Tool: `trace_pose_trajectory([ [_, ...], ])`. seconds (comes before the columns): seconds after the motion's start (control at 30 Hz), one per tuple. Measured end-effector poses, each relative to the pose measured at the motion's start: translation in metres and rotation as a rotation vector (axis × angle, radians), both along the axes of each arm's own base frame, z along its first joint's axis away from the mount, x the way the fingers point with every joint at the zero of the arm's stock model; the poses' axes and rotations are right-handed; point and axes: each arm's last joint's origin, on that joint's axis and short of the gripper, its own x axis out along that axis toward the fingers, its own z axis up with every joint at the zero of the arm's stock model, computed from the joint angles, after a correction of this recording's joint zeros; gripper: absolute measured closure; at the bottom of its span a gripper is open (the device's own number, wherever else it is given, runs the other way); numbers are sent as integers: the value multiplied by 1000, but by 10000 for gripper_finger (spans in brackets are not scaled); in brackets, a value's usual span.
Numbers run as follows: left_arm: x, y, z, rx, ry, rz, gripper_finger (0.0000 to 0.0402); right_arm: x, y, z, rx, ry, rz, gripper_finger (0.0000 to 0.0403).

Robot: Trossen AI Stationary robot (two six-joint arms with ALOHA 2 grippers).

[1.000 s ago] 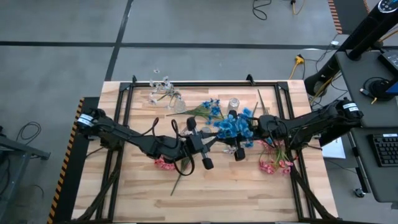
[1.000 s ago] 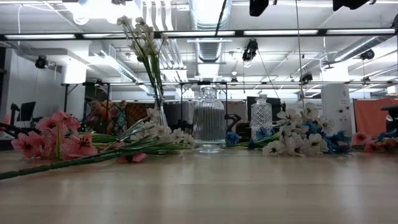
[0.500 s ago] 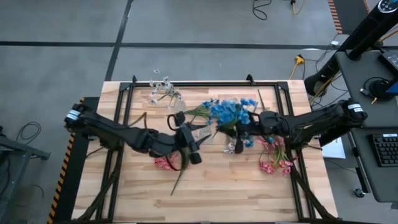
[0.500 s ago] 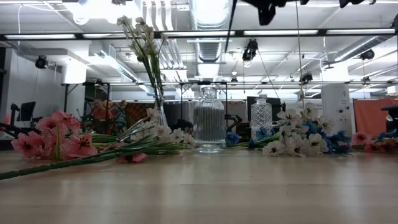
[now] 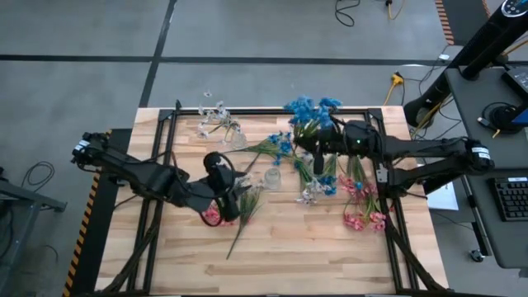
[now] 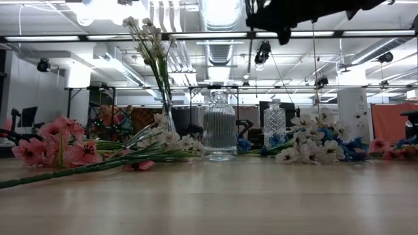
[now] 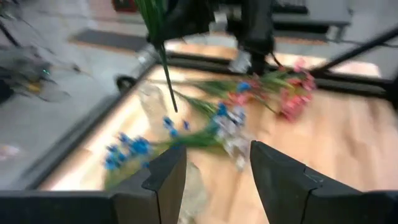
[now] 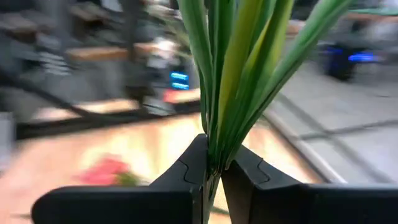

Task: Sort flowers into vase by color
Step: Put the left blue flower into the middle transparent vase

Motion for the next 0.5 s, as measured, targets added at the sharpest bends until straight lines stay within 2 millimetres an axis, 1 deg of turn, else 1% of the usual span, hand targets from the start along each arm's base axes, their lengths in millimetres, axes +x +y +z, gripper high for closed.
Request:
trace_pose_trajectory([
  [0.1, -2, -4, -2, -68, 24, -55, 240, 11, 8, -2, 28, -55, 159, 376],
  [0.2, -4, -6, -2, -117, 46, -110, 240, 24, 18, -8, 19, -74, 205, 376],
  [0.27, -7, -5, -2, -134, 69, -121, 240, 31, 20, -14, 12, -67, 212, 376],
  [0.33, -11, -4, 1, -166, 99, -114, 240, 36, 18, -20, 10, -62, 183, 376],
  [0.4, -16, -1, 2, -200, 145, -73, 240, 40, 17, -24, 0, -55, 136, 376],
  [0.5, -23, 2, 3, -223, 221, -15, 240, 46, 15, -29, -10, -57, 121, 376],
])
